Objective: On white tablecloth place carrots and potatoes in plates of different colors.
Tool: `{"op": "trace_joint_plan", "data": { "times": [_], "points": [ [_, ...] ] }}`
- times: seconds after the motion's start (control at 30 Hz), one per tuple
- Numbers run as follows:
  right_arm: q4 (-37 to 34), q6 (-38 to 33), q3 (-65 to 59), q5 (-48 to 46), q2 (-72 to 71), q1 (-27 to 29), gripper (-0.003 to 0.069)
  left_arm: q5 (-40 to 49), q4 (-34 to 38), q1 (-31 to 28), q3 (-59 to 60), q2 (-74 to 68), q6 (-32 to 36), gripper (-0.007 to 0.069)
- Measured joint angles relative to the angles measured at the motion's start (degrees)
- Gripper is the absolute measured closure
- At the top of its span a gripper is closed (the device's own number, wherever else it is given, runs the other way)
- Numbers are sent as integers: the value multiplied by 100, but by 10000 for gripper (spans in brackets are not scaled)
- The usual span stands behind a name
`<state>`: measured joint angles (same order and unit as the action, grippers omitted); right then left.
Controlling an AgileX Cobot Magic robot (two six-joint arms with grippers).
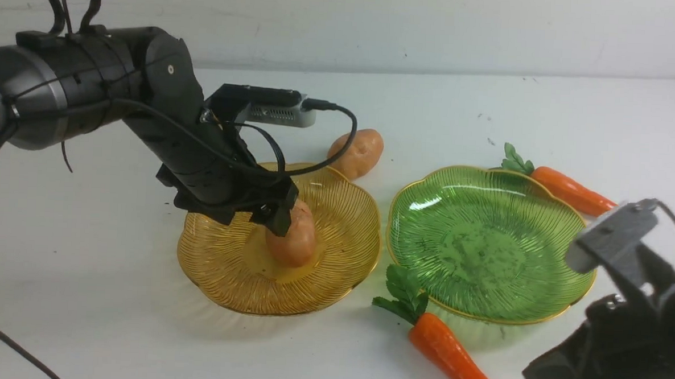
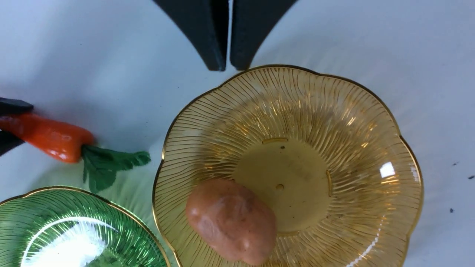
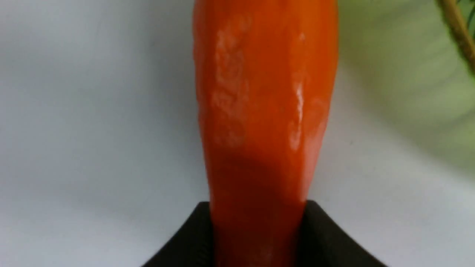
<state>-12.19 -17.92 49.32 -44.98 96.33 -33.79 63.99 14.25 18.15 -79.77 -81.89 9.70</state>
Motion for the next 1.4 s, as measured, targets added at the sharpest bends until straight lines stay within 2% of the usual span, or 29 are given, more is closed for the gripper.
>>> {"op": "trace_joint_plan", "data": {
  "times": [0.17,0.27,0.4,0.5,0.6,0.67,0.8,0.9,0.97,1.0,1.07,1.1,1.13,1.17,1.27,1.4],
  "points": [
    [-106,-62,428,-1469,-657,-158,401,-11,-24,0,4,-6,0,628],
    [72,375,867,-1443,-1031,251,401,-18,-31,0,4,-6,0,628],
    [189,543,1755,-902,-812,1173,401,-18,-25,0,4,-6,0,628],
    [202,502,2249,-820,-196,1455,401,-18,-21,0,4,-6,0,628],
    [232,495,2709,-955,426,1501,392,-18,-21,0,4,-6,0,628],
    [232,495,2942,-1123,725,1501,340,-18,-21,0,4,-6,0,628],
    [245,531,3352,-1585,1057,1501,138,-18,-21,0,4,-6,0,628],
    [548,590,3572,-1672,1069,1513,78,-18,-21,0,4,-6,6,628],
    [898,798,3741,-1577,1069,1650,108,-18,-21,0,4,-6,12,628],
    [1016,937,3871,-1468,1069,1843,160,-11,-21,0,4,-6,17,628],
    [1044,932,4114,-1243,1075,2372,373,-4,-21,0,4,-6,17,628],
    [956,708,4275,-1170,1121,2723,503,-4,-21,0,4,-6,17,628],
    [852,441,4375,-1102,1177,2927,581,-4,-21,0,4,-6,17,628],
    [713,202,4457,-1028,1250,3111,620,-4,-21,0,4,-6,17,628],
    [139,-667,4603,-807,1645,3528,655,1,-21,0,4,-6,17,628],
    [-50,-1652,4615,-752,2252,3687,559,85,-21,0,4,-6,17,628]
  ]
}}
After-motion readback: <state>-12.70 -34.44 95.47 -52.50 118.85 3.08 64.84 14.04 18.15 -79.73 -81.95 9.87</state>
